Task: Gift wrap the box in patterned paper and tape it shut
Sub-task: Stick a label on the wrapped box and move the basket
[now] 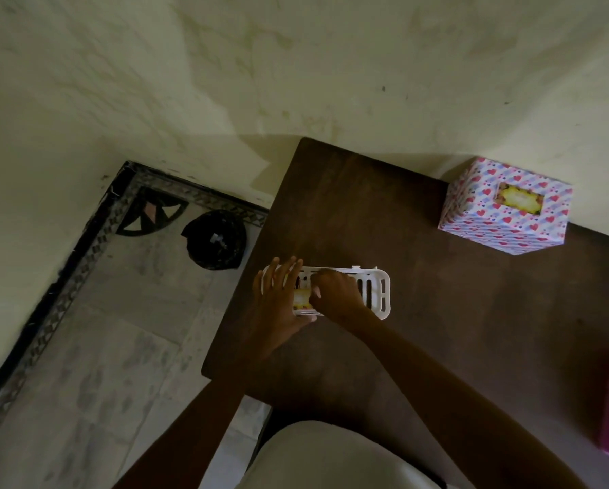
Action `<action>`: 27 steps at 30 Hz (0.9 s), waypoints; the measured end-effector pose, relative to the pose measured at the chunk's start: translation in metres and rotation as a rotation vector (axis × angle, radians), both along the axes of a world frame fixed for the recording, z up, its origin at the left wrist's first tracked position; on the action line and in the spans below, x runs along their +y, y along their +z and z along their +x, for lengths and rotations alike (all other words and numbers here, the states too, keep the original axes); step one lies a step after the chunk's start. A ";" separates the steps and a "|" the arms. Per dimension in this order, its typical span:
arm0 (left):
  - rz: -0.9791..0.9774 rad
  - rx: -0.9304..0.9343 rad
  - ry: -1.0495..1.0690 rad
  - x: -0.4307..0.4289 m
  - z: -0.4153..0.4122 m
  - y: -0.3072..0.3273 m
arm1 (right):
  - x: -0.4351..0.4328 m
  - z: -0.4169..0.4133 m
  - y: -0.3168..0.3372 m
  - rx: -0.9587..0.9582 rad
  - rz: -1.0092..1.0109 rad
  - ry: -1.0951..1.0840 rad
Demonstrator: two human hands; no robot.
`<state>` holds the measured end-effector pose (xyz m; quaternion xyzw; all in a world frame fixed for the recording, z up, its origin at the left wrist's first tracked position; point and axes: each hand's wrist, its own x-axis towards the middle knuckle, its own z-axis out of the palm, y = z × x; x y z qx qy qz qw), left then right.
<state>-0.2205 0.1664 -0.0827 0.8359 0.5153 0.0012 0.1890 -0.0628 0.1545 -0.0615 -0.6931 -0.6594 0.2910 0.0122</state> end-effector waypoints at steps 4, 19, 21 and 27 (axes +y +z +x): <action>-0.025 0.005 -0.007 0.015 0.009 0.002 | -0.008 0.019 0.014 0.259 0.098 -0.377; -0.056 0.070 -0.172 0.141 0.109 0.012 | 0.016 0.129 0.022 0.632 0.319 -1.197; -0.030 0.082 -0.159 0.151 0.115 0.017 | 0.018 0.139 0.019 0.652 0.321 -1.217; -0.289 -0.297 0.352 0.149 0.108 0.031 | 0.010 0.149 0.016 0.978 0.382 -1.430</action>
